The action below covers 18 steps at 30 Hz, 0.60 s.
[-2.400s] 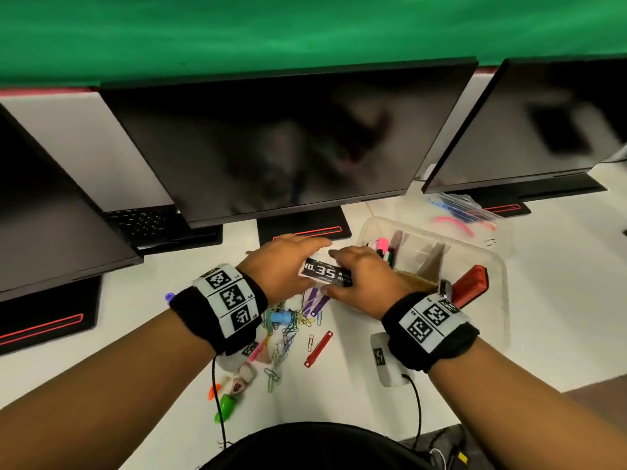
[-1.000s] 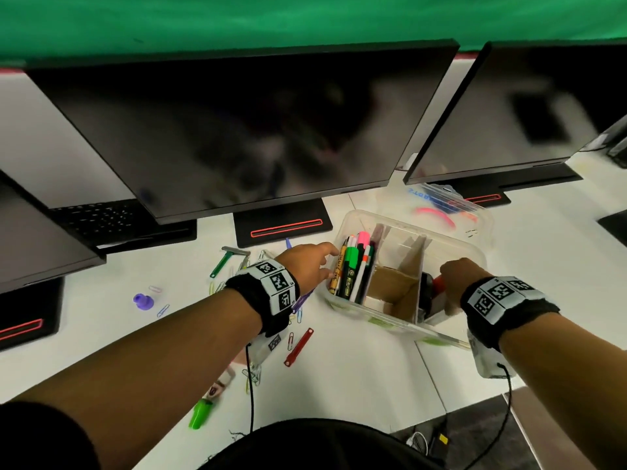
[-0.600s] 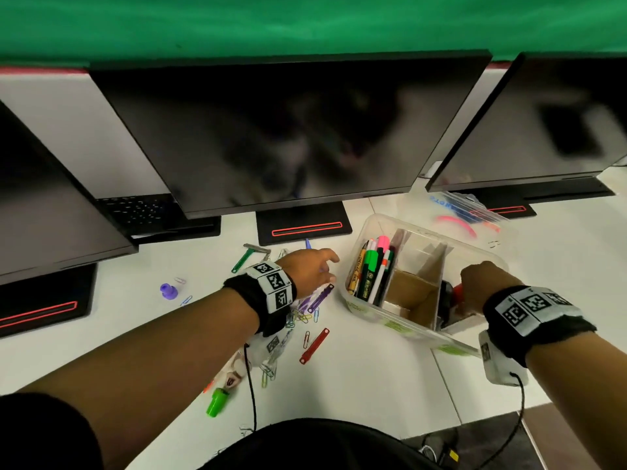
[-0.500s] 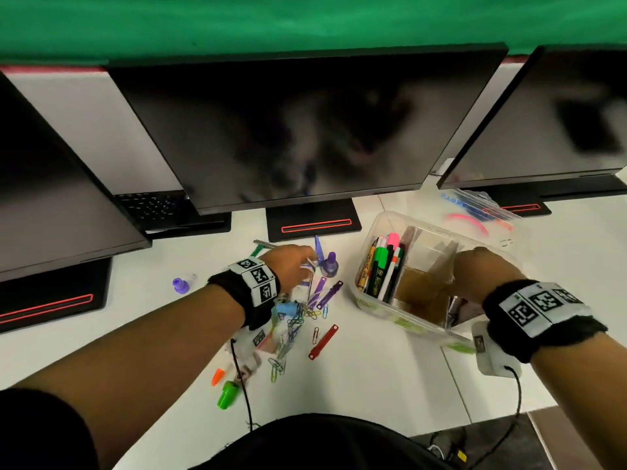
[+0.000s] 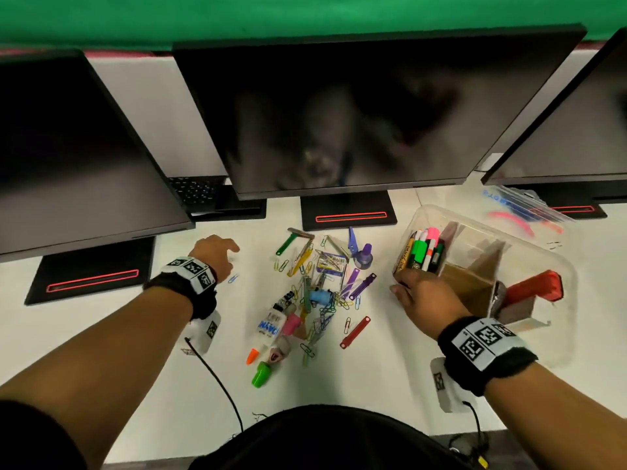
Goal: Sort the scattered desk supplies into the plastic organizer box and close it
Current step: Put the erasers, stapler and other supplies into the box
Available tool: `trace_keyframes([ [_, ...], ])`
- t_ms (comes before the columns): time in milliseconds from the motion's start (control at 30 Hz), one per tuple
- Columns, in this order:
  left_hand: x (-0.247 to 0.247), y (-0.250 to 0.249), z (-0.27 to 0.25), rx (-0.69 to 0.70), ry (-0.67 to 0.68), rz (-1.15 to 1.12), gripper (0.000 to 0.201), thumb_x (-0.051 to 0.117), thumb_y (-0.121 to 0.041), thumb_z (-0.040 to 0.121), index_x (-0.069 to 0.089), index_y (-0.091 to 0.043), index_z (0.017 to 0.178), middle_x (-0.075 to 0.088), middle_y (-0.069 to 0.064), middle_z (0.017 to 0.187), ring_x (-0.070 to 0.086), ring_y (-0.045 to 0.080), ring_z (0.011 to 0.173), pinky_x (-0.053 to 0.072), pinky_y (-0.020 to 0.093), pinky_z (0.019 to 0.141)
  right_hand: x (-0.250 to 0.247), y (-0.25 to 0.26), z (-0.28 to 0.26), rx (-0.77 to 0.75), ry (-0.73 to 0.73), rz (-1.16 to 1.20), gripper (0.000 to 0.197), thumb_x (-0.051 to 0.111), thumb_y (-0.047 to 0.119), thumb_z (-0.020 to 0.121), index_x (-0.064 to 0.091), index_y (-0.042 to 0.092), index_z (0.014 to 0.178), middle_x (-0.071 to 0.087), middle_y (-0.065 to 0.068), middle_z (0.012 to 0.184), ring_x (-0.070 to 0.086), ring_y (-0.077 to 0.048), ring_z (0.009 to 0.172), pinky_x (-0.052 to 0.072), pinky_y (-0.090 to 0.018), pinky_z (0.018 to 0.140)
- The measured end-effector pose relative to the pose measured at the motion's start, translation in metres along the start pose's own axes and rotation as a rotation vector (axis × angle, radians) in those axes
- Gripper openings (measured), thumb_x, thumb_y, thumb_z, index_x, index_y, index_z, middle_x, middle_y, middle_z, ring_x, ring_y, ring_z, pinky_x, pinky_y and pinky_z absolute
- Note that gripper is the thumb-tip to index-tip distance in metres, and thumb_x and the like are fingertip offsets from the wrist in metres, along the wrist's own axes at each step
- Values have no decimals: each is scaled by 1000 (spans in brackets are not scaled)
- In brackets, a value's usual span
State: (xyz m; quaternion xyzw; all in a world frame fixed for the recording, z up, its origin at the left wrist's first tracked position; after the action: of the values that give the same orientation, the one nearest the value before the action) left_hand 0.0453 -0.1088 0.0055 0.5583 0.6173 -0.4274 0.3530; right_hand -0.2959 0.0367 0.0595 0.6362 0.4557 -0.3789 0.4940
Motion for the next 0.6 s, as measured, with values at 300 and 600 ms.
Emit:
trace_keyframes([
  [300, 62, -59, -45, 249, 412, 208, 52, 68, -49, 78, 59, -10, 112, 62, 6, 115, 57, 24, 110, 43, 29, 84, 4, 6, 8, -7, -71, 10, 32, 44, 28, 95, 58, 8, 116, 64, -13, 115, 58, -30, 106, 47, -33, 92],
  [600, 72, -77, -44, 257, 396, 255, 50, 69, -36, 80, 51, -11, 119, 58, 9, 116, 56, 25, 107, 42, 31, 81, 5, 6, 7, 11, -50, 21, 34, 42, 32, 96, 55, 11, 121, 61, -11, 119, 56, -28, 111, 46, -34, 96],
])
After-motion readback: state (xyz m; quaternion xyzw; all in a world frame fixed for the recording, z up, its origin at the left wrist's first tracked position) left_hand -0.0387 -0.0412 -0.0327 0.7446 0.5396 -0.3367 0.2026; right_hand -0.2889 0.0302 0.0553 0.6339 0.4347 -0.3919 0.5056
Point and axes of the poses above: each hand's wrist, its own z-axis towards the middle knuckle, its own x-axis out of the palm, y = z × x, the point moved 5 cm from there along z, towards the middle knuckle
